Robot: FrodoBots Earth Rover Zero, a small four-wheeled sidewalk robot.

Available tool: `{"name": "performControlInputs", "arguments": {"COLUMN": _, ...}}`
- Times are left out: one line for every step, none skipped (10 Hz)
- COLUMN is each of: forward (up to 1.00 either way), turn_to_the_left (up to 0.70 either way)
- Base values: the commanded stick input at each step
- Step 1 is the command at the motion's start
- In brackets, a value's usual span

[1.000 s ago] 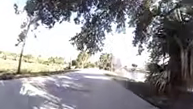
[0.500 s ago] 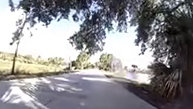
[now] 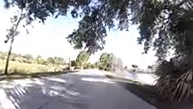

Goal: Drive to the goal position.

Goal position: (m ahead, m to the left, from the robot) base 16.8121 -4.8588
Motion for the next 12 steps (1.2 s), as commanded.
{"name": "performControlInputs", "arguments": {"forward": 0.7, "turn_to_the_left": 0.06}}
{"name": "performControlInputs", "arguments": {"forward": 0.7, "turn_to_the_left": 0.01}}
{"name": "performControlInputs", "arguments": {"forward": 0.7, "turn_to_the_left": 0.0}}
{"name": "performControlInputs", "arguments": {"forward": 0.7, "turn_to_the_left": 0.0}}
{"name": "performControlInputs", "arguments": {"forward": 0.7, "turn_to_the_left": 0.0}}
{"name": "performControlInputs", "arguments": {"forward": 0.7, "turn_to_the_left": 0.0}}
{"name": "performControlInputs", "arguments": {"forward": 0.7, "turn_to_the_left": 0.0}}
{"name": "performControlInputs", "arguments": {"forward": 0.7, "turn_to_the_left": 0.0}}
{"name": "performControlInputs", "arguments": {"forward": 0.7, "turn_to_the_left": 0.0}}
{"name": "performControlInputs", "arguments": {"forward": 0.7, "turn_to_the_left": 0.0}}
{"name": "performControlInputs", "arguments": {"forward": 0.7, "turn_to_the_left": 0.0}}
{"name": "performControlInputs", "arguments": {"forward": 0.7, "turn_to_the_left": 0.0}}
